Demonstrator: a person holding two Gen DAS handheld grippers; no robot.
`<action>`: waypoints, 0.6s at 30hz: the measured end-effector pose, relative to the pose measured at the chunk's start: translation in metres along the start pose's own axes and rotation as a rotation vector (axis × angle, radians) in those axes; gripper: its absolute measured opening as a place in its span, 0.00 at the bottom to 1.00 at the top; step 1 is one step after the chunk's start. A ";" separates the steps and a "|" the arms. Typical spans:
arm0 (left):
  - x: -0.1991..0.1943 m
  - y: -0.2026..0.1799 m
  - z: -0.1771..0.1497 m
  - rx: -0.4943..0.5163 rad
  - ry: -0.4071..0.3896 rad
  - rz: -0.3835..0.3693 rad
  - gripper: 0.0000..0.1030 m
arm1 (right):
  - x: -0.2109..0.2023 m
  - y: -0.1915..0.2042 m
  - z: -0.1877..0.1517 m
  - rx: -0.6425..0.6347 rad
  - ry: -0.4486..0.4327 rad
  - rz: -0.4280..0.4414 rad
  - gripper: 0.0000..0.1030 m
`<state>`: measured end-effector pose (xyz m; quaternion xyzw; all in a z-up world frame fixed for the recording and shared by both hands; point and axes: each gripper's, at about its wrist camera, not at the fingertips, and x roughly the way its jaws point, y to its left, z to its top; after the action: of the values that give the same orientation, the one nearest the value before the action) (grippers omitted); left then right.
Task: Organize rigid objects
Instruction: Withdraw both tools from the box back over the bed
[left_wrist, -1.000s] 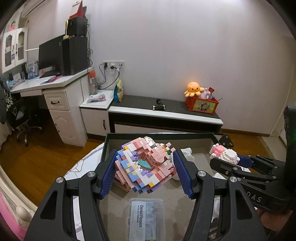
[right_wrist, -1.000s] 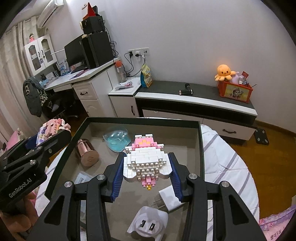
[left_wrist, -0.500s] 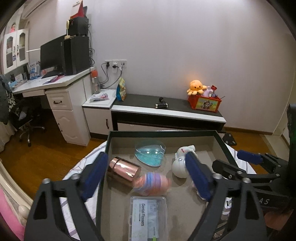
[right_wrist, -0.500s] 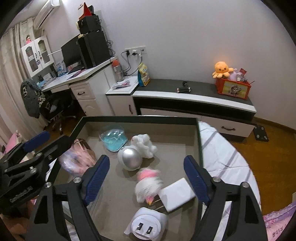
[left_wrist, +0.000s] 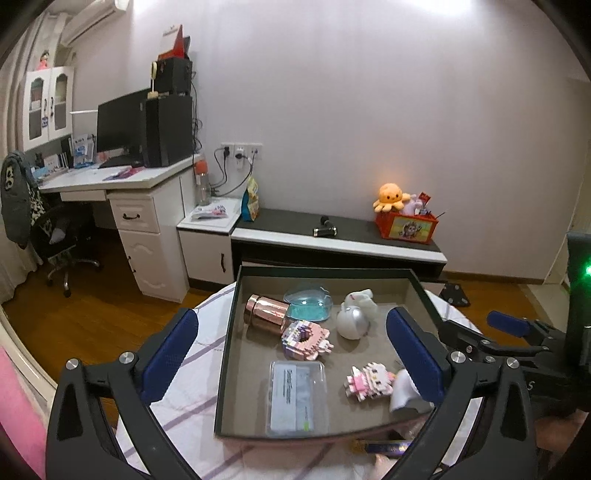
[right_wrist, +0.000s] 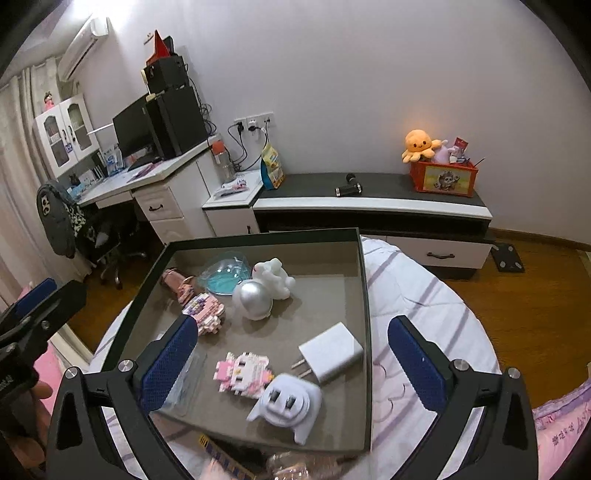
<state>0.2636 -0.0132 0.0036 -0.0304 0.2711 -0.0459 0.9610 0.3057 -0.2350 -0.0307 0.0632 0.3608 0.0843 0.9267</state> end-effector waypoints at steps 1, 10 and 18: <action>-0.007 0.000 -0.001 0.005 -0.009 0.002 1.00 | -0.005 0.001 -0.002 0.002 -0.006 0.002 1.00; -0.064 0.002 -0.018 0.002 -0.055 0.016 1.00 | -0.059 0.014 -0.023 -0.007 -0.075 0.016 1.00; -0.103 0.006 -0.049 -0.024 -0.065 0.019 1.00 | -0.115 0.024 -0.054 -0.039 -0.155 0.024 1.00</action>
<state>0.1515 0.0021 0.0149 -0.0407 0.2404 -0.0324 0.9693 0.1831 -0.2313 0.0095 0.0556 0.2856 0.0973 0.9518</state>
